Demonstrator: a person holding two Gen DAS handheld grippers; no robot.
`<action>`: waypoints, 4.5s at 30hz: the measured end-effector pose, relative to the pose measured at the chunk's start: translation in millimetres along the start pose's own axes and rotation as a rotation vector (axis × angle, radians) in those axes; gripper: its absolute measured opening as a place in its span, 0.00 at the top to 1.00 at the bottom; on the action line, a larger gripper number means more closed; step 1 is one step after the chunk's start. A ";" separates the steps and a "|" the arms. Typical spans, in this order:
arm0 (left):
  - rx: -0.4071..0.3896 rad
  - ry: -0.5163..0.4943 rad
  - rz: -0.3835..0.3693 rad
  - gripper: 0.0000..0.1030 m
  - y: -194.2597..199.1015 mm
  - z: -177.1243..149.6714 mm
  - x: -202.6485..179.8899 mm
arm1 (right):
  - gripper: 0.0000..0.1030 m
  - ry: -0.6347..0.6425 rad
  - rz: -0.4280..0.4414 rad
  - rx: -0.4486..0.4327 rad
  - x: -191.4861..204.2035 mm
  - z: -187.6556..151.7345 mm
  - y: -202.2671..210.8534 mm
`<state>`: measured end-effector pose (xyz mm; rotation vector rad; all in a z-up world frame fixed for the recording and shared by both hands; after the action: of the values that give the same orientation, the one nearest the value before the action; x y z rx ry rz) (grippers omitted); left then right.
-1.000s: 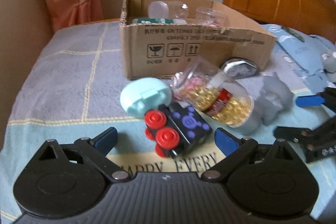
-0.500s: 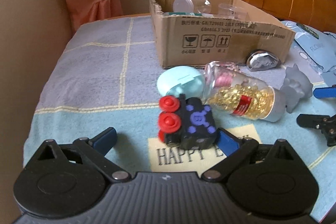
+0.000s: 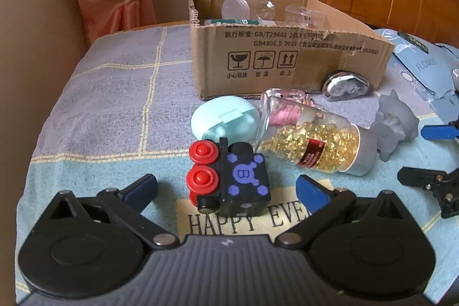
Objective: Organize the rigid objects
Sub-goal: 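Grasp the black red-wheeled block toy with the left tool while the right tool grasps the grey toy figure, then carry the block toy into the box and open the left tool while the right tool drops the figure there, then withdraw both open tools from the box back toward the remaining items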
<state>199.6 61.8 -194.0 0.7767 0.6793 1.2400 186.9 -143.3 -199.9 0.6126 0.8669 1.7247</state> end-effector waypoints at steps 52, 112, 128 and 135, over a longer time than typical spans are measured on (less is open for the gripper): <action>0.057 -0.192 -0.025 0.52 49.5 27.8 -5.0 | 0.25 0.162 0.115 0.030 13.8 70.9 30.7; -0.079 -0.211 0.037 0.01 40.0 203.6 -18.6 | 0.00 0.021 0.106 -0.067 5.4 161.1 60.4; -0.115 -0.140 0.012 0.01 64.2 135.0 -16.8 | 0.00 -0.159 0.009 -0.017 -1.5 111.1 34.5; -0.119 -0.104 0.034 0.01 68.4 101.2 -6.1 | 0.00 -0.244 0.013 -0.007 1.1 99.0 0.5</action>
<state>241.9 51.0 -79.7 0.7508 0.5049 1.2507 261.0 -117.3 -139.7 0.8063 0.6856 1.6240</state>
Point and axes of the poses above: each gripper's, at about its wrist camera, not at the fingertips, and y roughly against the way its jaws point, x to its left, z to its top, the point moved 9 cm from there along -y, roughly the way its jaws point, and after that the axes turned 8 degrees about x, right-handed, at the moved point
